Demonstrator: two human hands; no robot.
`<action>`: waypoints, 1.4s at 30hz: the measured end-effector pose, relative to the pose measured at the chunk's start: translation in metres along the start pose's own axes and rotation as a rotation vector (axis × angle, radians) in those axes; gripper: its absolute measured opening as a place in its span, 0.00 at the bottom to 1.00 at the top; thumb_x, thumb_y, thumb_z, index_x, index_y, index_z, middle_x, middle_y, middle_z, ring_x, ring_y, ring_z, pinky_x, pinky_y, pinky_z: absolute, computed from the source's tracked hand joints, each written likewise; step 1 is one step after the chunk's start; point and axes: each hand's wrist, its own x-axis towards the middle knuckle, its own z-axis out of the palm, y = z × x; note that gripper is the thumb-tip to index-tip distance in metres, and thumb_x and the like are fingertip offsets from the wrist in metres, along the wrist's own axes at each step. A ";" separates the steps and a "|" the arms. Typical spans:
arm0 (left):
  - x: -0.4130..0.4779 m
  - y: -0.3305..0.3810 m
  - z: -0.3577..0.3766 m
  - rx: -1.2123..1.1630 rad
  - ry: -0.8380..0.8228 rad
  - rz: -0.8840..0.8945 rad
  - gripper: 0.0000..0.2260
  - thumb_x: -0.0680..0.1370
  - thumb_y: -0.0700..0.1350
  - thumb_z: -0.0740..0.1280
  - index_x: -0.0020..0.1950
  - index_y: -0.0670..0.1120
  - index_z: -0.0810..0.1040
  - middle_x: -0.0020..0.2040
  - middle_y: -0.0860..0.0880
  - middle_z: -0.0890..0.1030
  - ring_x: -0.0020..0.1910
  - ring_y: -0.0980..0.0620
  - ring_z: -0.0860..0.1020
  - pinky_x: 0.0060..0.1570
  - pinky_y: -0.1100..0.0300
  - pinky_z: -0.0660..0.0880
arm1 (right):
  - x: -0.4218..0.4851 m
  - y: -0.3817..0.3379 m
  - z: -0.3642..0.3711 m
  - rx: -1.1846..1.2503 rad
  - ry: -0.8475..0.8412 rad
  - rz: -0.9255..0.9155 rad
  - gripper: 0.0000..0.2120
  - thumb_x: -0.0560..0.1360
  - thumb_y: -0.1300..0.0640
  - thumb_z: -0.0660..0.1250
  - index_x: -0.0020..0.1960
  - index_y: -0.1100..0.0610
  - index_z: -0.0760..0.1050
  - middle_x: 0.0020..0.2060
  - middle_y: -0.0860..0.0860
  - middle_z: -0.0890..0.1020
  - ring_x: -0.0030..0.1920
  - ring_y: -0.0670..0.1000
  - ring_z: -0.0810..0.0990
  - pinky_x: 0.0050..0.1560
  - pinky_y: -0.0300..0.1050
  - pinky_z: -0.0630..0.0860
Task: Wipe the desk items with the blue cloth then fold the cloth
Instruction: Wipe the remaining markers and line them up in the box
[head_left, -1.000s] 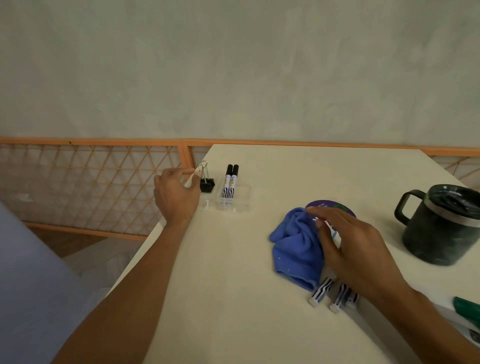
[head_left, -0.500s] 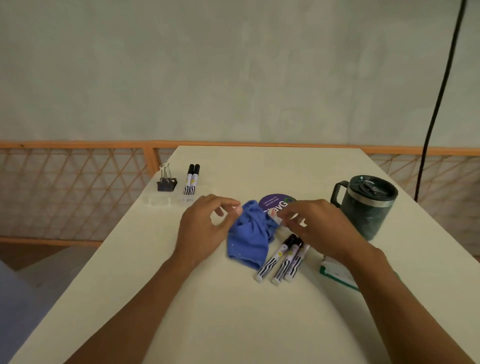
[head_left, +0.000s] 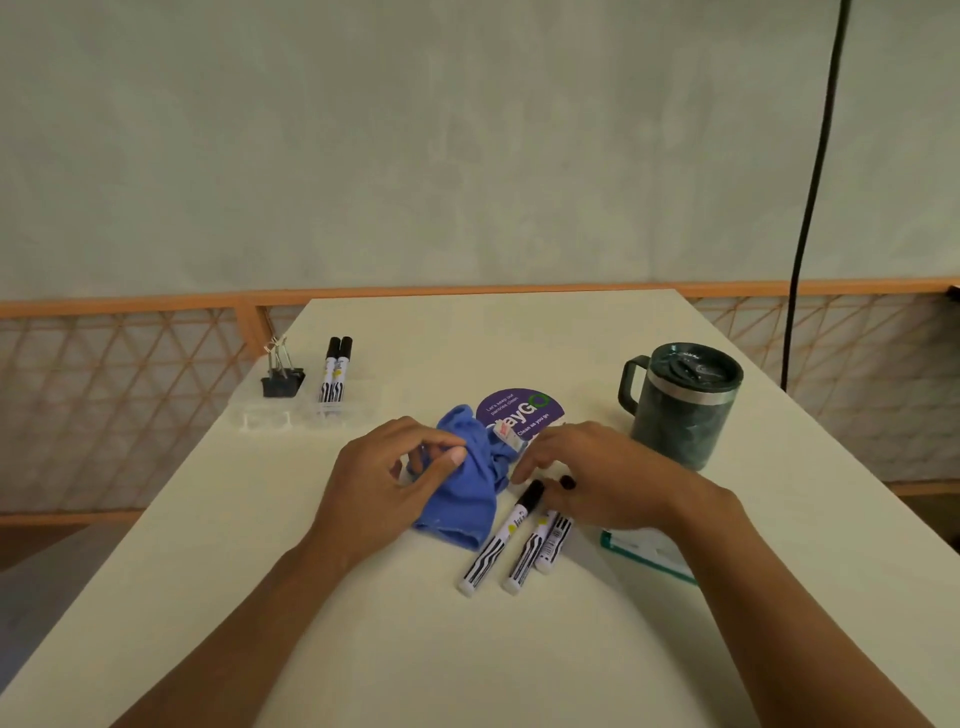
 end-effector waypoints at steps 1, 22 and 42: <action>0.001 0.000 -0.001 -0.006 -0.001 -0.008 0.03 0.80 0.48 0.76 0.53 0.55 0.88 0.44 0.56 0.83 0.41 0.48 0.80 0.35 0.53 0.75 | 0.000 0.001 -0.001 0.010 -0.004 0.003 0.14 0.78 0.48 0.72 0.63 0.39 0.81 0.56 0.36 0.81 0.56 0.42 0.78 0.59 0.47 0.79; -0.013 0.028 -0.021 0.195 -0.518 0.105 0.15 0.74 0.65 0.77 0.39 0.55 0.82 0.36 0.56 0.80 0.35 0.53 0.79 0.37 0.62 0.74 | 0.009 -0.013 0.009 -0.037 0.522 0.096 0.14 0.81 0.58 0.66 0.63 0.46 0.83 0.55 0.41 0.84 0.45 0.44 0.84 0.41 0.48 0.82; 0.016 -0.008 -0.054 -0.505 0.181 -0.470 0.06 0.81 0.45 0.74 0.56 0.47 0.87 0.53 0.46 0.89 0.35 0.52 0.72 0.43 0.59 0.72 | 0.014 -0.021 0.017 0.193 0.633 0.154 0.11 0.85 0.49 0.66 0.66 0.46 0.80 0.54 0.39 0.83 0.48 0.40 0.82 0.46 0.37 0.82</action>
